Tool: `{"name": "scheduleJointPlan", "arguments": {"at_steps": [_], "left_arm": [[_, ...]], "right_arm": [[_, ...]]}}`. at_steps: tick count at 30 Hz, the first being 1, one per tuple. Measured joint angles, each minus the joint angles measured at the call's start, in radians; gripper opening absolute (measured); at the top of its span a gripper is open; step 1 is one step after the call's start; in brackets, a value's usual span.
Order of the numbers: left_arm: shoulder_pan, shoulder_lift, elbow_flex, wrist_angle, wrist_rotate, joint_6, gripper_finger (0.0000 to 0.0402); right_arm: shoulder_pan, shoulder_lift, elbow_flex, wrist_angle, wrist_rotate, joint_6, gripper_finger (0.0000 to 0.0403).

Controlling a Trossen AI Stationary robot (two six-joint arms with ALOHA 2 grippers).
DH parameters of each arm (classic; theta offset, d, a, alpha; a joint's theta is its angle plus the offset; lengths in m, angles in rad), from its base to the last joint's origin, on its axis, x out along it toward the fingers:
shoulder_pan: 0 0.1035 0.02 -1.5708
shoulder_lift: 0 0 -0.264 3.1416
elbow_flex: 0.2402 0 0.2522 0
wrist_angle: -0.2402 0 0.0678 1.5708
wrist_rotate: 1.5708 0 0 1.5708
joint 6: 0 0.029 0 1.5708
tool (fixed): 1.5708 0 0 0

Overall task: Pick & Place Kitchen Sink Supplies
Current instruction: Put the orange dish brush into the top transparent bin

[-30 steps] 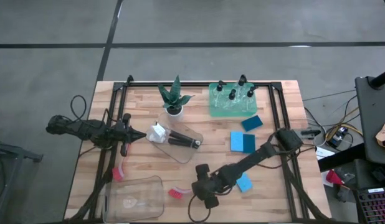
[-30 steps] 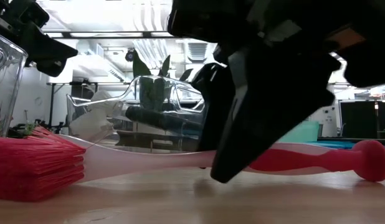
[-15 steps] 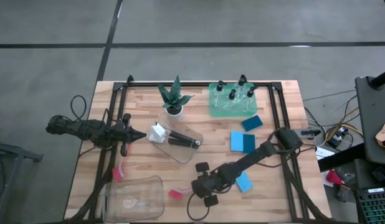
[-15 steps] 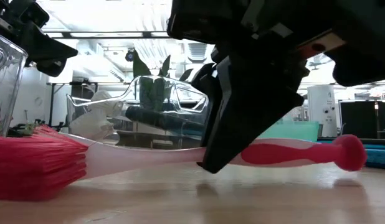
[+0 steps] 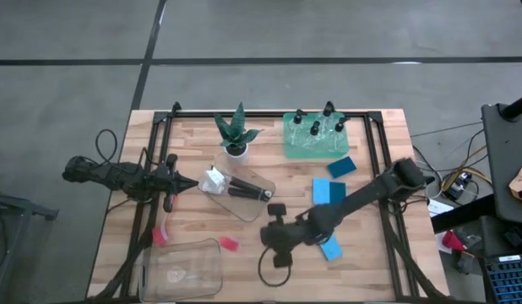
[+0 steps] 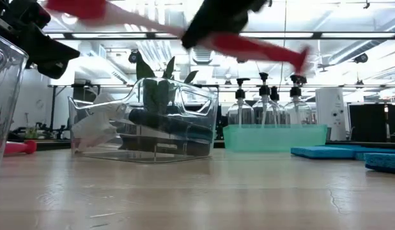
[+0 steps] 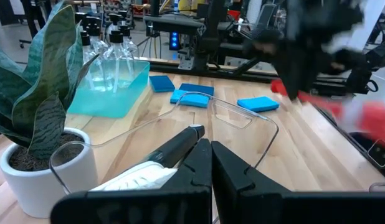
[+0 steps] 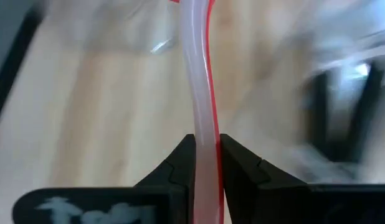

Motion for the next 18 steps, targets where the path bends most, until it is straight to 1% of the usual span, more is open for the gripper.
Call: {"name": "scheduleJointPlan", "arguments": {"at_steps": [3,6,10,13,18], "left_arm": [[0.000,0.000,0.000,0.001,0.000,0.000,0.0000],[0.000,0.000,0.000,0.001,0.000,0.000,0.0000],[0.000,0.000,0.000,0.000,0.000,0.000,0.0000],[0.000,0.000,0.000,0.000,0.000,0.000,0.0000],[0.000,0.001,0.000,-0.001,0.000,0.000,0.0000]], "right_arm": [[-0.041,-0.051,0.000,0.030,0.102,-0.032,0.0052],[-0.101,-0.084,0.000,0.066,0.132,-0.069,0.0052],[-0.196,-0.086,-0.001,0.116,0.127,-0.086,0.0053],[-0.263,-0.069,-0.002,0.176,0.082,-0.143,0.0053],[-0.341,-0.069,-0.009,0.256,0.022,-0.175,0.0054]]}}
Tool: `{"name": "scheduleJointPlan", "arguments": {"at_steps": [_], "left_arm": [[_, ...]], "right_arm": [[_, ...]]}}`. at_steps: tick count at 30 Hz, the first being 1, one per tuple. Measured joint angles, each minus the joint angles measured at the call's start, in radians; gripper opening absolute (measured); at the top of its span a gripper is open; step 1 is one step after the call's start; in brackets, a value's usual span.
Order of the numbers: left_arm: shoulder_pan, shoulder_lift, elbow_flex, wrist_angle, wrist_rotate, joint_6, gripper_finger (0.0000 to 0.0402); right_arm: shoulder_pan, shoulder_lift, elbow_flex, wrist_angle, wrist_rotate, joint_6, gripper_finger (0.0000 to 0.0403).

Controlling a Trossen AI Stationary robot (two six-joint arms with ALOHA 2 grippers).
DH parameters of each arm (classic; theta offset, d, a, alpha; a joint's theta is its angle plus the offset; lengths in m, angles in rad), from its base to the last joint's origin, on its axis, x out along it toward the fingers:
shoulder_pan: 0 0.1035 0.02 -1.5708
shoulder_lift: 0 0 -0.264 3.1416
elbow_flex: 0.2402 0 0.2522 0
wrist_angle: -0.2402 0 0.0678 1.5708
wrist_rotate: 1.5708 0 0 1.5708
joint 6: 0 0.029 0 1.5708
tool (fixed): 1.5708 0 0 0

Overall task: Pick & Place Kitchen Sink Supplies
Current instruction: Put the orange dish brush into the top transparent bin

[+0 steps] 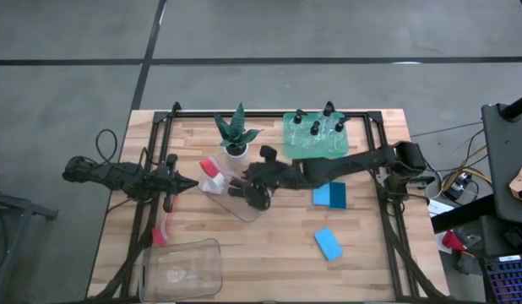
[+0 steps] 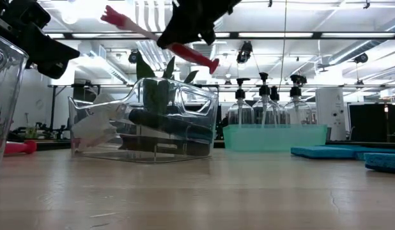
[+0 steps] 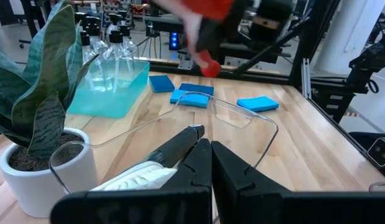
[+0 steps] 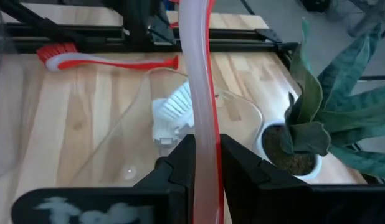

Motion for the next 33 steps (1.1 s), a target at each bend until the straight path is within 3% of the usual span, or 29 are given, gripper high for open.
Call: {"name": "scheduleJointPlan", "arguments": {"at_steps": [5,20,29,33], "left_arm": [[0.000,0.000,0.000,0.000,0.000,0.000,0.0000],[0.000,0.004,0.000,0.001,0.000,0.000,0.0000],[0.000,0.004,0.000,0.001,0.000,0.000,0.0000],[0.000,0.004,0.000,0.001,0.000,0.000,0.0000]], "right_arm": [[-0.052,0.024,-0.005,0.028,-0.116,0.012,0.0054],[-0.050,0.163,-0.005,0.031,-0.130,0.003,0.0059],[-0.043,0.141,-0.004,0.007,-0.103,-0.013,0.0156],[-0.023,0.124,-0.004,0.004,-0.152,-0.088,0.0191]]}}
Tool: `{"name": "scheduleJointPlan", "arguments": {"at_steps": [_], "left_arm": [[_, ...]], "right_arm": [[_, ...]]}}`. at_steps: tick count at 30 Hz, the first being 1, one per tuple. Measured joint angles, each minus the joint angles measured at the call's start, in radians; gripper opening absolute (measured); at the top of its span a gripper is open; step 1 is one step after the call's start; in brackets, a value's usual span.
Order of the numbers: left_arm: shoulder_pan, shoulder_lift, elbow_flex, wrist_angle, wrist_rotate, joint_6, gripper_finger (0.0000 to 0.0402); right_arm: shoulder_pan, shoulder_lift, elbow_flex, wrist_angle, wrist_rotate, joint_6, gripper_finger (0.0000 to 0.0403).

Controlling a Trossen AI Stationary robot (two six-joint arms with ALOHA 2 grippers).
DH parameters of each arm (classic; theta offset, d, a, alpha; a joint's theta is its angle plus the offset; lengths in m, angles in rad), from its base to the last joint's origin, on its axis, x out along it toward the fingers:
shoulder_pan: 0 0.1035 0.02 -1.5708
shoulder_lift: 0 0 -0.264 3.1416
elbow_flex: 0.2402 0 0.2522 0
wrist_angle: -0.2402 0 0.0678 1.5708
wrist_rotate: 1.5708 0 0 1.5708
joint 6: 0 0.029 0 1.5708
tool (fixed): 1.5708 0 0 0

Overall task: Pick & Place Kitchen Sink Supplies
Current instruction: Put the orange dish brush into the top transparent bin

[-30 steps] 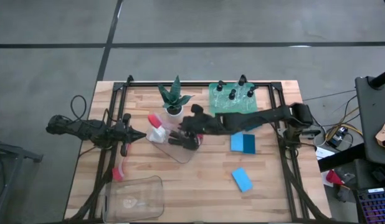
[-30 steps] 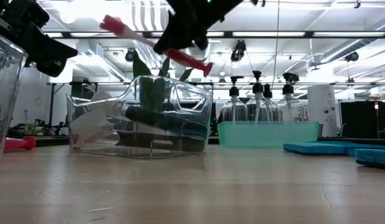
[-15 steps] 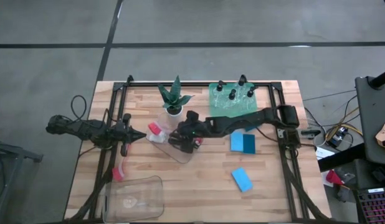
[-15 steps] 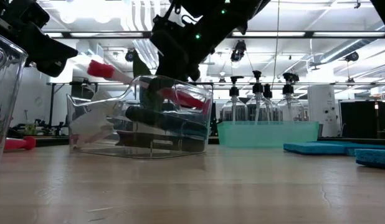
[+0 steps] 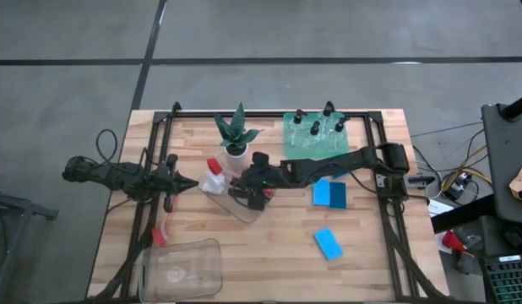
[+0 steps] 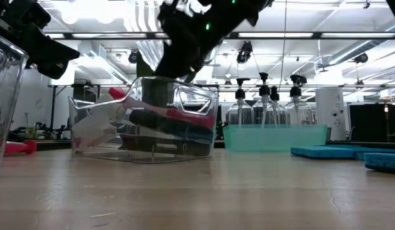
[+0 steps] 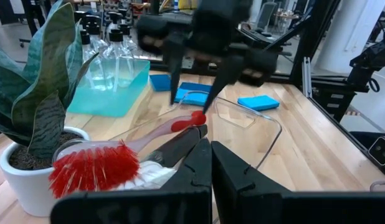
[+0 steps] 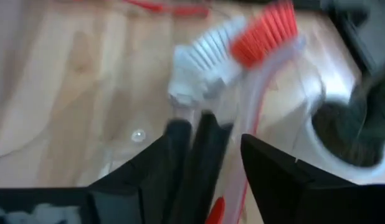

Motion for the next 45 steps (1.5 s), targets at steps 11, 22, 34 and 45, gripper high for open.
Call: {"name": "scheduleJointPlan", "arguments": {"at_steps": [11,22,34,45], "left_arm": [[0.000,0.000,0.000,0.001,0.000,0.000,0.0000],[0.000,0.000,0.000,0.000,0.000,0.000,0.0000],[0.000,0.007,0.000,0.024,0.005,-0.033,0.0000],[0.000,0.013,0.000,0.341,-0.019,-0.196,0.0000]], "right_arm": [[0.113,-0.073,0.003,0.011,0.056,-0.111,0.0173],[0.208,-0.194,-0.050,-0.078,0.055,-0.017,0.0022],[0.312,-0.517,-0.371,0.011,0.142,0.122,0.0008],[0.350,-0.868,-0.790,0.316,0.158,0.153,0.0008]]}}
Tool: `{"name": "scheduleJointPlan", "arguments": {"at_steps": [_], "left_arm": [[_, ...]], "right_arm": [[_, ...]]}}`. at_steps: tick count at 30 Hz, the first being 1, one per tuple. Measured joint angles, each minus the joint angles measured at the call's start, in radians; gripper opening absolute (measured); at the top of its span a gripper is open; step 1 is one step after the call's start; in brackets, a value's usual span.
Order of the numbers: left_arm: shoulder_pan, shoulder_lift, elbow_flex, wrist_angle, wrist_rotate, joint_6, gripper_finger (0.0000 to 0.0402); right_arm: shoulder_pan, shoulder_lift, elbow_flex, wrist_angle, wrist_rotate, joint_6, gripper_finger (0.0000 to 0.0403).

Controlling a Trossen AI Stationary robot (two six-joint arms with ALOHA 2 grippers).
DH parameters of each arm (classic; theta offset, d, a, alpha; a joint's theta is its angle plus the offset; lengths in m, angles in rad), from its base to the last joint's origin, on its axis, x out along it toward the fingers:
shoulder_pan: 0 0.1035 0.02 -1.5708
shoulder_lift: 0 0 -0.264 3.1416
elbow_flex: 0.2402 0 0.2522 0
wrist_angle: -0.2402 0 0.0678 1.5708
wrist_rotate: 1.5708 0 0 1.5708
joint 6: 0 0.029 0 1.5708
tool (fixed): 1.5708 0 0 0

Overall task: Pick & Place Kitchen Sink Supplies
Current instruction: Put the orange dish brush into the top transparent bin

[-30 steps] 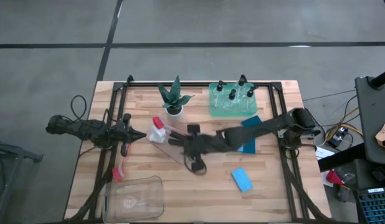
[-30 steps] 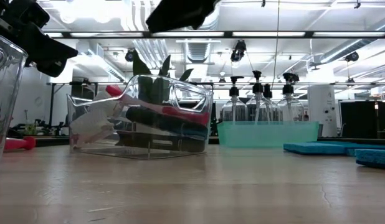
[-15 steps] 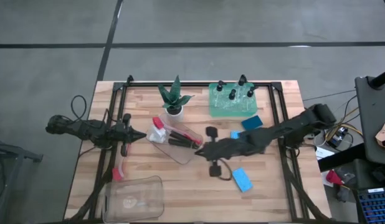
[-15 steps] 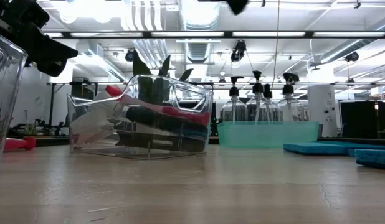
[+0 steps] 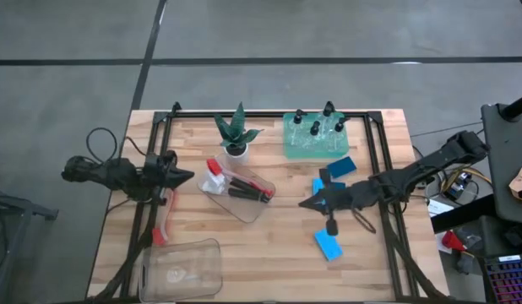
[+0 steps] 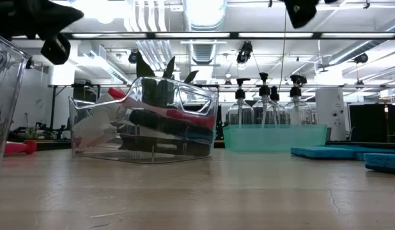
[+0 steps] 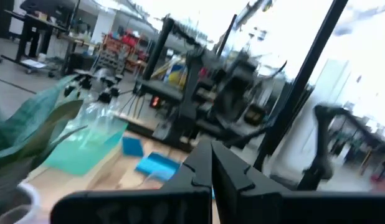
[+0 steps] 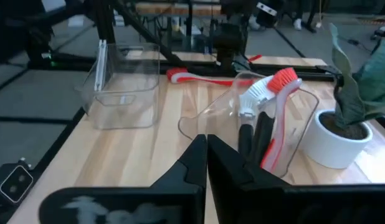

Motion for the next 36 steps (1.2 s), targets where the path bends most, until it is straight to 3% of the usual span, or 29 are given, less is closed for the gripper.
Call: {"name": "scheduleJointPlan", "arguments": {"at_steps": [6,11,16,21,24,29,32,36], "left_arm": [[0.000,0.004,-0.012,0.098,-0.013,-0.032,0.0000],[0.000,0.062,0.025,0.039,-0.065,-0.208,0.0013],[0.000,0.200,0.132,-0.165,-0.138,-0.353,0.0079],[0.000,0.359,0.337,-0.468,-0.155,-0.506,0.0162],[-0.002,0.469,0.488,-0.729,-0.119,-0.617,0.0192],[-0.009,0.703,0.667,-1.103,-0.014,-0.853,0.0202],[-0.021,0.844,0.697,-1.218,0.070,-0.999,0.0202],[-0.044,1.009,0.687,-1.246,0.215,-1.055,0.0202]], "right_arm": [[0.007,-0.113,-0.138,0.108,0.000,-0.006,0.0008],[0.013,-0.182,-0.215,0.140,-0.003,-0.017,0.0008],[0.012,-0.214,-0.263,0.135,-0.004,-0.001,0.0008],[0.013,-0.220,-0.280,0.128,-0.009,-0.001,0.0008],[0.012,-0.221,-0.284,0.128,-0.009,-0.013,0.0008],[0.012,-0.221,-0.302,0.127,-0.011,-0.024,0.0008],[0.012,-0.224,-0.318,0.127,-0.011,-0.023,0.0008],[0.012,-0.228,-0.337,0.128,-0.011,-0.002,0.0008]]}}
